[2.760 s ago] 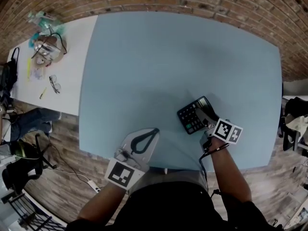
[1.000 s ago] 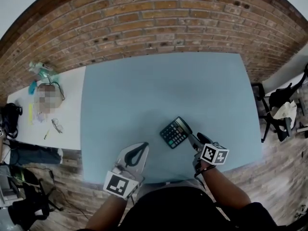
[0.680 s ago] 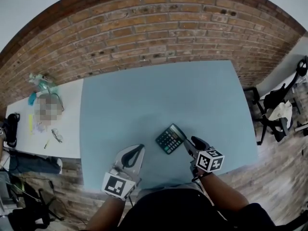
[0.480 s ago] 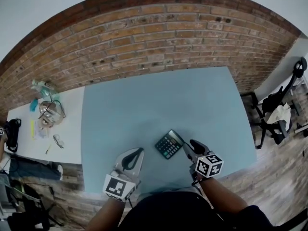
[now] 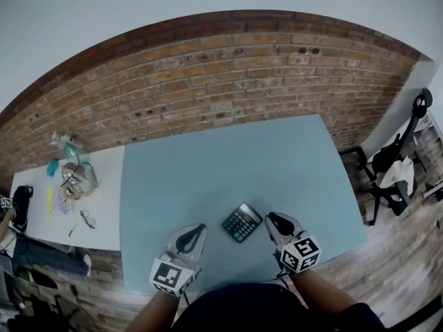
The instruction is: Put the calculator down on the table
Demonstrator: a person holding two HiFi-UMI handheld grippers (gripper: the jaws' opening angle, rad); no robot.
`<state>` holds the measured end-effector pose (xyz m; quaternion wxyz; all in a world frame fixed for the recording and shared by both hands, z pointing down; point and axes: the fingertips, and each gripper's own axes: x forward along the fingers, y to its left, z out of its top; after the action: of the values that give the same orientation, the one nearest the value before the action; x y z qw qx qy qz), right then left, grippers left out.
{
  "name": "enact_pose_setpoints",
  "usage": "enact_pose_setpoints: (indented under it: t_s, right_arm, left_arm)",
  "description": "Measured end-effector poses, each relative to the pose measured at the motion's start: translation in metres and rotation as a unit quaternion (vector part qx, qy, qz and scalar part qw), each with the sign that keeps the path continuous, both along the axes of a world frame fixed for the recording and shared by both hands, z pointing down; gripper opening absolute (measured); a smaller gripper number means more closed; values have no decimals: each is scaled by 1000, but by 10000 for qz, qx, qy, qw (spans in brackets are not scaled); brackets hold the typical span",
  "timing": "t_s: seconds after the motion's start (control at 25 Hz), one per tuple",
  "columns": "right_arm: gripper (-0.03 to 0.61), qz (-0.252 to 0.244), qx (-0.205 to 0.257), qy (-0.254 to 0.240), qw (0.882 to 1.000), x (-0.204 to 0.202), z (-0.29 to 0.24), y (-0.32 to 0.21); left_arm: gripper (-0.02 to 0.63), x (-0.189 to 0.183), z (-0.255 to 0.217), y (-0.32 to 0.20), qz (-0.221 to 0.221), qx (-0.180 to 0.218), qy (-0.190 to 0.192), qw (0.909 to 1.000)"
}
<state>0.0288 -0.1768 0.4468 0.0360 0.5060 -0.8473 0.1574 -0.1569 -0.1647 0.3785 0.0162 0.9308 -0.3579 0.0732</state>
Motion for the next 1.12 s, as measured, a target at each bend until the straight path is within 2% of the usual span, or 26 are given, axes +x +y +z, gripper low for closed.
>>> enact_pose_setpoints:
  t_s: [0.16,0.28,0.44,0.8,0.96,1.12]
  right_arm:
    - [3,0,305,-213,9993,0,-18,-2]
    - [3,-78,455,-364,9983,-11,-22,-5]
    - [2,-242,533,-500,9970,-19,-25,-8]
    - [2,-63,549,-547,9970,-12,-25,11]
    - [2,37,522,-542,9972,-9,-23,13]
    - [2,25,480,-557,9973,-14,-18,14]
  left_arm:
    - [3,-11,2,-2,-102,-20,35,9999]
    - [3,-26,11,-4,-87,-121,-29,9999]
    - [3,-45,16,-5,-288,-216,32,9993]
    - [3,-44,17,4,-228,-336,128,9991]
    - [3,-42,12,4,-111,-260,68,9996]
    - [3,-49,6,6,-176,-192,80,9996]
